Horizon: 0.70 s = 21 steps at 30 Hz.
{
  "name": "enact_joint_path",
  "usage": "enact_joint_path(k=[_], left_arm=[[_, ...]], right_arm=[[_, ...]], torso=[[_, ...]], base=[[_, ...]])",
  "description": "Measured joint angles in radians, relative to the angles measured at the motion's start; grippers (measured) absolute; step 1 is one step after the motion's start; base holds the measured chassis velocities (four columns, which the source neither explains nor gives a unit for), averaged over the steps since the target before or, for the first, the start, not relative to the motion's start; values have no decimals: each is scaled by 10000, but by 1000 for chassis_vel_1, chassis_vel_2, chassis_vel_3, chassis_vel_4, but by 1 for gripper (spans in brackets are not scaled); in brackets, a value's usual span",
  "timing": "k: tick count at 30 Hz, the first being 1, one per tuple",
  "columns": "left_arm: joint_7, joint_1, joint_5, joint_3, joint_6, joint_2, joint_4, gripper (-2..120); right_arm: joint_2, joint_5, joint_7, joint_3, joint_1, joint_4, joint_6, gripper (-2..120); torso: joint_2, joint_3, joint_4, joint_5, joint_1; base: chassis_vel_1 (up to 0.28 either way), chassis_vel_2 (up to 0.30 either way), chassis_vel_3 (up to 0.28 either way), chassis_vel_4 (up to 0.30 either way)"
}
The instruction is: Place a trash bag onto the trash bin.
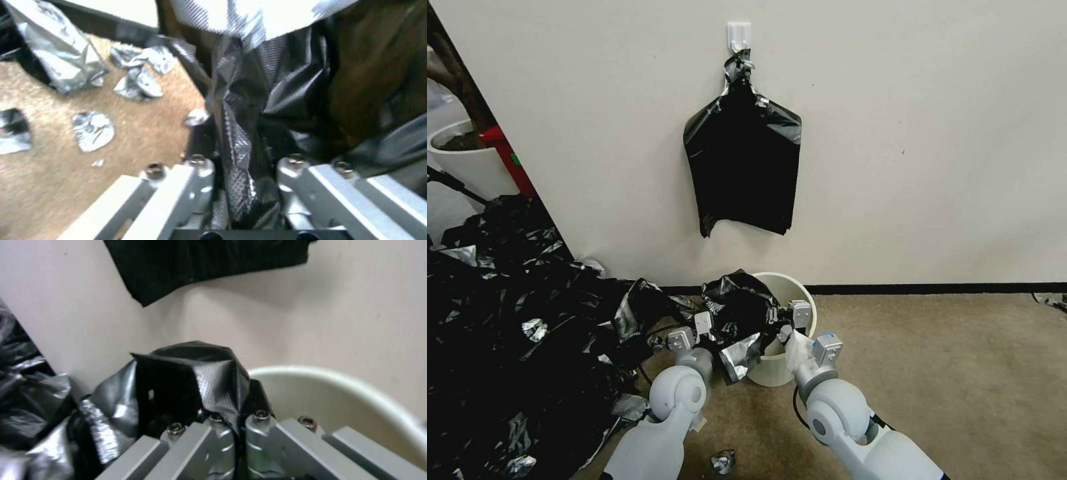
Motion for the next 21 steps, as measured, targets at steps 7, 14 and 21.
enact_joint_path(k=[7, 14, 21], left_arm=[[714, 296, 670, -182, 446, 726, -826, 3], [2734, 852, 1885, -552, 753, 1586, -1933, 3], [4081, 1175, 2407, -962, 513, 1695, -2412, 3]], right_arm=[[-261, -433, -145, 260, 315, -264, 140, 0], [-823, 203, -156, 716, 747, -644, -496, 0], [-1423, 1006, 24, 1336, 691, -949, -1823, 0]], torso=[[0, 2, -1, -2, 0], [0, 1, 0, 2, 0], [0, 0, -1, 2, 0]], base=[[0, 0, 0, 0], [0, 0, 0, 0], [0, 0, 0, 0]])
